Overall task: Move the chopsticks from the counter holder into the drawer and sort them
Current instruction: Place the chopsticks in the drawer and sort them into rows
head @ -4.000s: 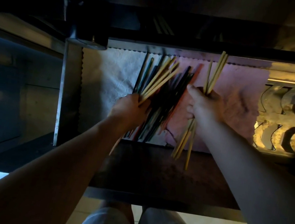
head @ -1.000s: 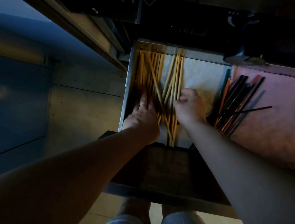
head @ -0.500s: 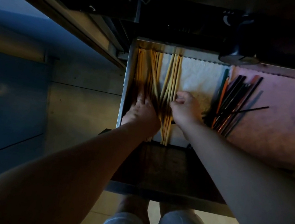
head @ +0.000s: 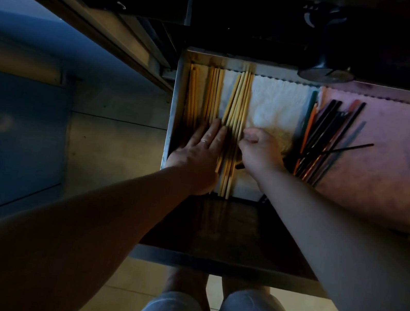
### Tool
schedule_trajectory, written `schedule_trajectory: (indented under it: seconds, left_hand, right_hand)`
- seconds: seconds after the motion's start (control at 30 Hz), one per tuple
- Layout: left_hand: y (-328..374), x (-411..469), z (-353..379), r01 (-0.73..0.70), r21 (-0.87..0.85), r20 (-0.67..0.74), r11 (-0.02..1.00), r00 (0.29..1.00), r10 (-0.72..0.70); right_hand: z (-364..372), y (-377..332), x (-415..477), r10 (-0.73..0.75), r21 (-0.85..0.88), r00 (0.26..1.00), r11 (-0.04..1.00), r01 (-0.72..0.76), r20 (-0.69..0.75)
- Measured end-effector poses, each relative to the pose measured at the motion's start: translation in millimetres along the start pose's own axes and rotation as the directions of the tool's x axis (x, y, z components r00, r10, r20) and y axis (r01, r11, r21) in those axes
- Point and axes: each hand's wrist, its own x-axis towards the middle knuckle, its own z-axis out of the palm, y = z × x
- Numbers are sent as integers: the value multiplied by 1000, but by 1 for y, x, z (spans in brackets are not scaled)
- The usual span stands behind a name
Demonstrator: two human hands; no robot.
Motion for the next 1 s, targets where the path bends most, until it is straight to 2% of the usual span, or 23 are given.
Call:
schedule_trajectory:
  seconds: [0.13,0.27,0.4,0.57,0.8,1.0]
  left_hand:
    - [3,-4,1,28,24,-8,999,1000,-28]
    - [8,-3,0,70,-25,63,997,996,-68]
    - [6,-6,4,14,5,19,1000,1000,-14]
    - [3,-12,4,38,-42,64,998,997,-35]
    - [7,-9,2,153,-152,65,976,987,-145]
    - [4,-7,2,131,-208,76,969,990,-117]
  right_hand:
    - [-2,-2,0,-15,-2,1000,1000,15,14]
    - [-3,-7,2,-55,-33,998,998,55,23]
    - [-1,-12,3,-106,-48,990,993,111,91]
    - [3,-16,7,-137,-76,989,987,140,51]
    - [10,-20,15,-165,-134,982,975,176,90]
    - [16,-26,22,-185,-114,977,974,197,110]
